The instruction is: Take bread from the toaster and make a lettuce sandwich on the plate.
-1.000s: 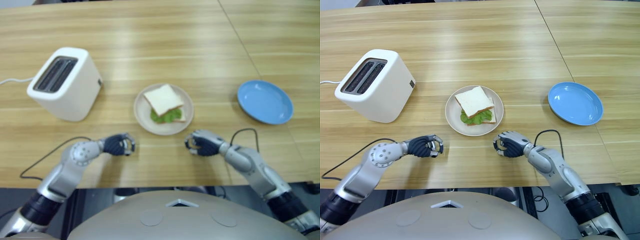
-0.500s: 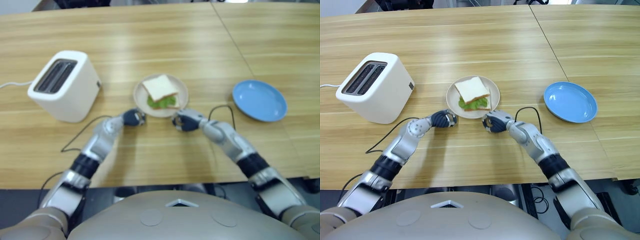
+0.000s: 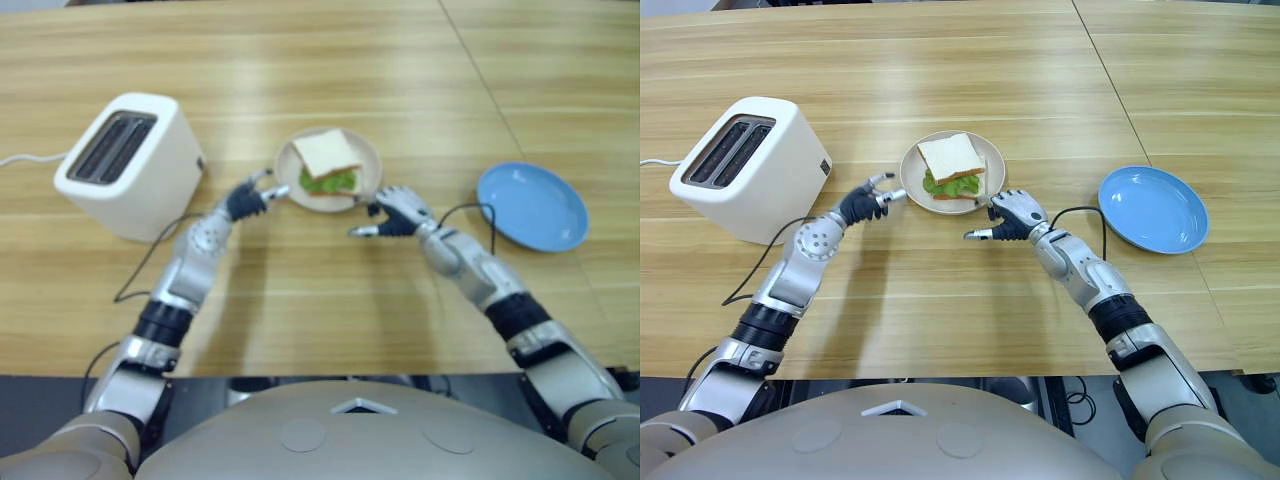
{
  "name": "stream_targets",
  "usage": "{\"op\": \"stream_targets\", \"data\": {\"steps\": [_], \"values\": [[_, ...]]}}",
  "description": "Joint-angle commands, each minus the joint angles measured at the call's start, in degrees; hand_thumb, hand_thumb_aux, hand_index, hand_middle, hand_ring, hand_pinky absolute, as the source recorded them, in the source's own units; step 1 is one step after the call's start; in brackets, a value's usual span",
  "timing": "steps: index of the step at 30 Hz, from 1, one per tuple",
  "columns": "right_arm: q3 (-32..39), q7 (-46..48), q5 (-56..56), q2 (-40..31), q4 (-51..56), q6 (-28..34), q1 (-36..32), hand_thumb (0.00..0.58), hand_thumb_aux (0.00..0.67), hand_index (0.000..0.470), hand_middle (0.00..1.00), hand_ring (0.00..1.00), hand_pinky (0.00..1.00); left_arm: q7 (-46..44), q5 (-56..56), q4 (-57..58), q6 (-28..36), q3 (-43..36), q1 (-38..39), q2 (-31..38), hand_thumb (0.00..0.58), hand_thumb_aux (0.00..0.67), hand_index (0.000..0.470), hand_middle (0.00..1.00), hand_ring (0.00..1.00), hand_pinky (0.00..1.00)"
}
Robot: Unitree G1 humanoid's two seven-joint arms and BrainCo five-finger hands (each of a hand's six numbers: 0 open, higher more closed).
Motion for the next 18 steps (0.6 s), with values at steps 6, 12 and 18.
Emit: {"op": "stream_targets", "data": {"steps": [6,12,18], "values": [[-15.2,4.4,30.6,10.9,-2.4,-2.6,3.1,0.0,0.0,0.0,0.0,0.0,0.0,8.3,-12.1,7.3,-14.0,9.4,-3.8,-11.6,0.0,0.0,0.0,0.0,0.0,0.0],[-19.3,8.8,38.1,15.8,1.7,-1.3,2.3,0.0,0.0,0.0,0.0,0.0,0.0,8.6,-15.3,15.2,-17.5,11.1,-6.7,-13.6,0.0,0.0,0.0,0.0,0.0,0.0],[-20.5,10.7,38.7,17.2,1.8,-0.7,2.5,0.0,0.0,0.0,0.0,0.0,0.0,7.5,-17.1,15.8,-19.5,11.5,-5.6,-13.8,0.0,0.0,0.0,0.0,0.0,0.0]]}}
